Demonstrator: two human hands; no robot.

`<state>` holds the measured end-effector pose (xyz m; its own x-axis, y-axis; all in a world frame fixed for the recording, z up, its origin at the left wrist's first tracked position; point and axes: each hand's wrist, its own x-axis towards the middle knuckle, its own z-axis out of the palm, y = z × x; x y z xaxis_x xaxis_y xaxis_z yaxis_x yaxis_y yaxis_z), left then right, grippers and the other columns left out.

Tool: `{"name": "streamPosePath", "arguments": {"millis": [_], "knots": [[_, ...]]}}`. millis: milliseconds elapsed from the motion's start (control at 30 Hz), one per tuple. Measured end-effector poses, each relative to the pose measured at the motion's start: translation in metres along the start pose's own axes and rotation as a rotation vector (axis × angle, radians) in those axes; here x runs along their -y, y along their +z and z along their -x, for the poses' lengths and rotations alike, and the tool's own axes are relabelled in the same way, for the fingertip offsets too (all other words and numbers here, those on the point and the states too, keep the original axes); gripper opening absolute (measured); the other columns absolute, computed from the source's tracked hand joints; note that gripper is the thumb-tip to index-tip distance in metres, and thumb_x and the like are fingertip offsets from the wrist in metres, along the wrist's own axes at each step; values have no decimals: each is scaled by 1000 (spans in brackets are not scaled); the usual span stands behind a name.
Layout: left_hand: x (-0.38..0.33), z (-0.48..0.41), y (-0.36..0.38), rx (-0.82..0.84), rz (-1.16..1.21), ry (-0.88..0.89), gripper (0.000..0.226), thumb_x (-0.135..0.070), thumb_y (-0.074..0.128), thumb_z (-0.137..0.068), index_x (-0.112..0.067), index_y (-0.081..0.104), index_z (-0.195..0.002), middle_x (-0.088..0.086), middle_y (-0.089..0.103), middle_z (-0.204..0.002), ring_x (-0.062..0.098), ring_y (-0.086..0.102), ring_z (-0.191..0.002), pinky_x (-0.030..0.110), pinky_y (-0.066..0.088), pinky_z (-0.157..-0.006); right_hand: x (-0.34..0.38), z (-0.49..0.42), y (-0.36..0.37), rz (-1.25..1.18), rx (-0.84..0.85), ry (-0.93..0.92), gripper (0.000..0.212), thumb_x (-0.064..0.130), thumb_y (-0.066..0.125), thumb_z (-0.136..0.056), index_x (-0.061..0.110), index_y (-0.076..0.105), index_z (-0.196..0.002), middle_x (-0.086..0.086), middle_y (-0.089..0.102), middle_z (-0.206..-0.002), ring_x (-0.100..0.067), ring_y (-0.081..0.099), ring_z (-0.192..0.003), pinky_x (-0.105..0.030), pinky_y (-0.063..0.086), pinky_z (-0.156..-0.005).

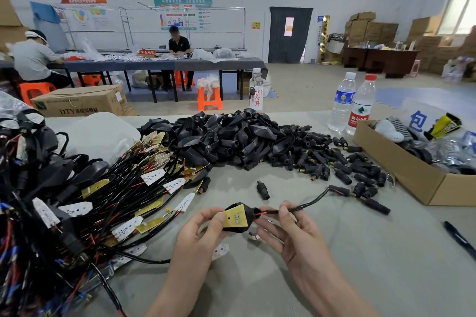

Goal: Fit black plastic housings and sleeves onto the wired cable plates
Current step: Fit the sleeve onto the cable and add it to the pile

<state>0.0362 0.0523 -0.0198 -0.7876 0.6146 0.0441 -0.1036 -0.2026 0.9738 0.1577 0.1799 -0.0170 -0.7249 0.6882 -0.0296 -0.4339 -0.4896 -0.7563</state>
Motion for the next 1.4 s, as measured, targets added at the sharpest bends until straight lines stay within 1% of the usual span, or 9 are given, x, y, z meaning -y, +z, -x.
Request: {"name": "streamPosePath", "arguments": {"millis": [133,267,433,567,733,867,1033,1200,1400], "knots": [[2,-2,-1,-12,100,-59,14,-11,63,-93,-4,67,-104,8,76,-103,28,74,-93,23,59,-74,2,0,0,6,0,-3,14,20,62,-85,11,59,-95,-20,72,-109,-33,74,-88,-32,60,-66],[5,-5,-1,2,63,-63,13,-10,58,-97,-1,65,-104,14,76,-99,30,74,-92,31,61,-81,3,-1,-2,52,-24,-18,22,19,67,-80,9,62,-98,-17,74,-109,-32,74,-91,-30,60,-67],[6,-6,-1,-42,26,-51,10,-10,59,-98,-4,65,-102,13,75,-94,27,73,-78,27,60,-65,2,-1,-5,125,-43,-31,35,22,73,-74,4,65,-103,-16,74,-105,-31,74,-93,-28,60,-70],[8,-6,-2,-61,22,-25,9,-9,60,-96,-4,65,-101,15,75,-93,28,73,-75,27,59,-62,5,-1,-6,197,-71,-35,31,29,79,-67,10,76,-91,-14,73,-90,-26,73,-83,-28,60,-68],[6,-3,-1,-81,-28,12,5,-16,64,-95,-19,66,-99,7,75,-92,30,74,-72,27,58,-58,6,1,-3,265,-63,-44,34,35,82,-59,19,79,-88,-15,73,-89,-23,72,-81,-28,59,-67],[4,-1,-1,-57,-34,75,35,-10,64,-94,-38,61,-115,8,74,-94,32,74,-74,29,60,-62,8,2,-3,269,-73,-51,36,36,83,-57,19,79,-89,-18,73,-91,-24,72,-82,-28,59,-66],[4,-1,-2,-54,-70,62,23,-13,66,-94,-24,70,-113,-3,76,-96,22,75,-80,35,62,-76,11,2,-4,286,-70,-52,36,35,83,-58,18,80,-89,-20,73,-94,-24,72,-84,-27,59,-66],[2,1,0,-66,-73,79,18,-9,65,-93,-20,73,-106,-4,77,-90,22,75,-77,20,57,-64,13,5,-3,318,-52,-63,34,35,82,-59,20,80,-90,-15,75,-90,-21,73,-84,-25,58,-65],[-1,2,0,-10,-79,76,19,-7,65,-93,-18,73,-106,0,78,-90,23,75,-75,18,55,-63,11,5,-2,338,-40,-39,29,31,79,-63,17,80,-89,-11,74,-86,-17,71,-76,-25,57,-63]]}}
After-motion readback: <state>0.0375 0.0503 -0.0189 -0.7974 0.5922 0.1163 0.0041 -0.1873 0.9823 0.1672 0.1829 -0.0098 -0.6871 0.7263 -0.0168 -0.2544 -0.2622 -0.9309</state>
